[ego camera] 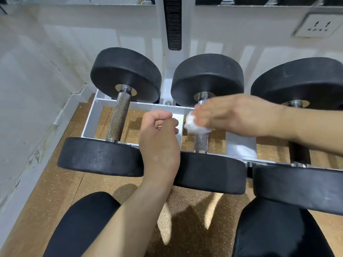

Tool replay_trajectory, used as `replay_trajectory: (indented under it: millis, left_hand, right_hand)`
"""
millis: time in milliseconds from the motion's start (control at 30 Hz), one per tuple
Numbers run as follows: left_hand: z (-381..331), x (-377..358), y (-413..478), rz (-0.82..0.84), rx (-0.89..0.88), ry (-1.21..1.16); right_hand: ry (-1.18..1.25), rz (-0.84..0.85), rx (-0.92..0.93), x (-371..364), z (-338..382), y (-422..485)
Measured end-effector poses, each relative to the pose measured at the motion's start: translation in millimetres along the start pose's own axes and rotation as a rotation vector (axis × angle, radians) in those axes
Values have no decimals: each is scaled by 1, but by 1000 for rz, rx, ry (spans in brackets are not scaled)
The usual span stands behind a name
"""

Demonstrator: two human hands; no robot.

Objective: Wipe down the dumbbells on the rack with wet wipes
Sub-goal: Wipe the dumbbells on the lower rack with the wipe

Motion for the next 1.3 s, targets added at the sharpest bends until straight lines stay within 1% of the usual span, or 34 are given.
replay_trajectory:
  millis: [33, 67, 100, 133, 167, 200, 233, 267, 300, 333, 367, 433, 500, 567, 600, 633, 667, 733, 767, 800, 833, 867, 900, 933, 1000, 1033, 1067, 1100, 1167, 1233, 1300]
  left_hand:
    - [0, -1, 1, 19, 7, 16]
    - [0, -5, 3, 59, 10, 44]
    - [0, -10, 6, 123, 12, 93]
    - [0, -15, 10, 205, 19, 159]
    - [-1, -22, 13, 296, 29, 233]
    - [-2, -28, 17, 383, 39, 310]
    - [-3, -33, 20, 462, 49, 383]
    - [-5, -37, 22, 537, 66, 434]
    - [-5, -42, 22, 603, 83, 457]
    - [-6, -46, 21, 645, 87, 461]
    - [-8, -48, 21, 652, 76, 443]
    - [-14, -48, 26, 584, 45, 312]
    - [-22, -48, 27, 529, 48, 111]
    - [-25, -55, 21, 558, 90, -38]
    - [-26, -59, 18, 580, 90, -55]
    - [-26, -61, 18, 585, 67, -39]
    - [-29, -61, 21, 564, 31, -16]
    - [-32, -54, 34, 476, -50, 27]
    - [-35, -50, 42, 422, -118, 76]
    - [-40, -47, 50, 379, -206, 154]
    - [-46, -50, 54, 368, -311, 258]
    - [-50, -58, 53, 399, -419, 368]
    - [-53, -70, 48, 466, -552, 488]
    - [-54, -84, 41, 546, -720, 609]
    - [-47, -107, 21, 692, -1072, 860]
    - [-42, -112, 18, 712, -1182, 979]
    - [-38, -114, 19, 700, -1238, 1055]
    - [-35, -114, 22, 673, -1249, 1089]
    - [-33, -109, 29, 653, -1197, 1107]
    - [-25, -102, 22, 809, -1177, 1017]
    - [-19, -97, 2, 989, -1249, 973]
  right_hand:
    - [-2, -32, -38, 1, -9, 0]
    - [-43, -57, -21, 2, -8, 0]
    - [-72, -48, -38, -2, -5, -1]
    - [-19, -15, -83, -2, 4, -2]
    - [21, 8, -64, -7, 15, -3]
    - [9, 63, -45, -11, 27, -1]
    - [-7, 60, 15, -18, 35, -4]
    - [28, 43, 61, -21, 38, -7]
    - [83, 24, 49, -19, 34, -9]
    - [146, 14, -27, -15, 25, -9]
    - [221, -33, -118, -7, 17, -8]
    - [396, -229, -401, 11, -3, -12]
    - [593, -418, -713, 19, -21, -19]
    - [901, -573, -994, 11, -33, -28]
    - [1015, -611, -1082, 6, -34, -30]
    - [1095, -630, -1122, 5, -33, -28]
    - [1158, -619, -1110, 5, -32, -26]
    - [1338, -555, -1040, 6, -29, -23]
    - [1416, -495, -1023, 6, -28, -25]
    - [1395, -420, -1041, 5, -29, -32]
    - [1291, -331, -1070, 5, -32, -40]
    - [1150, -230, -1087, 2, -35, -48]
    - [1029, -132, -1104, -2, -37, -54]
    - [942, -29, -1111, -9, -37, -58]
    - [835, 182, -1121, -22, -33, -61]
    - [789, 283, -1105, -28, -30, -61]
    - [751, 373, -1076, -32, -25, -62]
    - [717, 433, -1056, -34, -21, -62]
    - [660, 470, -1034, -33, -18, -62]
    - [634, 482, -1027, -31, -16, -62]
    - [616, 506, -1018, -32, -15, -62]
Point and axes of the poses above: each hand's wrist, its own y-axis towards the middle knuckle, its own x-axis out of the back of the hand, z = x × y, the point moved 8 cm from there along y, towards the middle knuckle, and after that the axes turned 1 degree about -y, right-handed, at the moved point
